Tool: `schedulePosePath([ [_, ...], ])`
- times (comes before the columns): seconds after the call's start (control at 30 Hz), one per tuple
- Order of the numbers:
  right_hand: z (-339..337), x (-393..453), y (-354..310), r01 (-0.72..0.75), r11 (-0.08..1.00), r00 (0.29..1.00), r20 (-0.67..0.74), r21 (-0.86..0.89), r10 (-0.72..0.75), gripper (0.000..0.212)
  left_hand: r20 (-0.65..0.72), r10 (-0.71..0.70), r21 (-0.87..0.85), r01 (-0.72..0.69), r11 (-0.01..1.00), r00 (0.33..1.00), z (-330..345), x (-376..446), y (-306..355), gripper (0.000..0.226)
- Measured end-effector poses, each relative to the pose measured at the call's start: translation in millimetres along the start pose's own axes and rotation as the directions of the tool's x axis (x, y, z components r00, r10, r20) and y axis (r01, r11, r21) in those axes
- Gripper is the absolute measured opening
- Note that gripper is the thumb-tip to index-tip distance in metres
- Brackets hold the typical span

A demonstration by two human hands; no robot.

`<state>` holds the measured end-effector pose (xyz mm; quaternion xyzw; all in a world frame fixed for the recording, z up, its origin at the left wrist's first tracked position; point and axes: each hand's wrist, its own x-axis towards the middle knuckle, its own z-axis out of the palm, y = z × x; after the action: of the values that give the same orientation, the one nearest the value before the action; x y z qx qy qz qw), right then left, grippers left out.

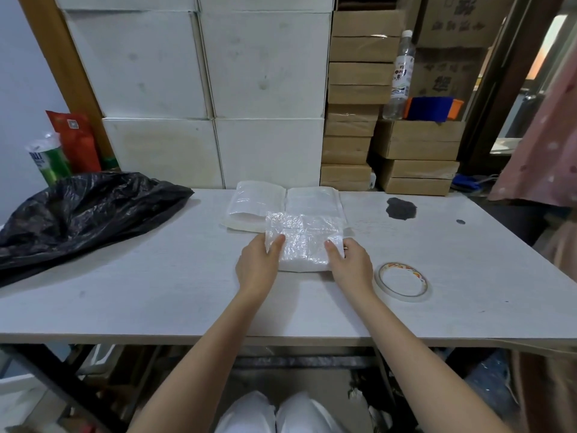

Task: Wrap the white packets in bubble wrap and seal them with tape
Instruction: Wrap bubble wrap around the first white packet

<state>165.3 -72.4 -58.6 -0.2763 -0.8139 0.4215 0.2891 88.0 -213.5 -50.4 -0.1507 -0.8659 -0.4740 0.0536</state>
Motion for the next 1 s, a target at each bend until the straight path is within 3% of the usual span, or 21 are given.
schedulePosePath([
  [0.17, 1, 6, -9, -0.017, 0.976, 1.000, -0.024, -0.215, 0.012, 0.036, -0.052, -0.075, 0.198, 0.084, 0.977, 0.996, 5, 8, 9, 0.047],
  [0.4, 5, 12, -15, -0.118, 0.946, 0.993, -0.020, -0.302, 0.118, 0.026, -0.005, -0.129, 0.291, 0.125, 0.949, 0.992, 7, 15, 16, 0.042],
  [0.5, -1, 9, -27, -0.104, 0.889, 0.992, -0.105, -0.445, 0.064, 0.056, -0.001, -0.113, 0.334, 0.107, 0.936, 0.994, 9, 14, 17, 0.034],
  [0.57, -2, 8, -34, 0.014, 0.845, 0.983, -0.147, -0.535, -0.109, 0.066, -0.002, -0.099, 0.366, 0.093, 0.926, 0.995, 10, 14, 18, 0.034],
  [0.6, 0, 5, -35, 0.158, 0.802, 0.958, -0.108, -0.575, -0.266, 0.061, -0.001, -0.097, 0.379, 0.090, 0.921, 0.995, 10, 14, 18, 0.034],
  [0.67, 11, 0, -35, 0.465, 0.635, 0.853, 0.119, -0.616, -0.509, 0.054, -0.005, -0.112, 0.391, 0.105, 0.914, 0.994, 9, 17, 18, 0.037],
  [0.73, 21, -5, -31, 0.600, 0.545, 0.793, 0.345, -0.586, -0.503, 0.068, -0.005, -0.137, 0.385, 0.128, 0.914, 0.991, 7, 20, 16, 0.039],
  [0.8, 22, -6, -20, 0.593, 0.588, 0.804, 0.440, -0.550, -0.400, 0.081, -0.003, -0.149, 0.368, 0.140, 0.919, 0.989, 8, 20, 16, 0.039],
  [1.0, 23, -9, -5, 0.558, 0.668, 0.826, 0.407, -0.492, -0.390, 0.078, 0.070, -0.232, 0.239, 0.210, 0.948, 0.970, 5, 27, 14, 0.039],
])
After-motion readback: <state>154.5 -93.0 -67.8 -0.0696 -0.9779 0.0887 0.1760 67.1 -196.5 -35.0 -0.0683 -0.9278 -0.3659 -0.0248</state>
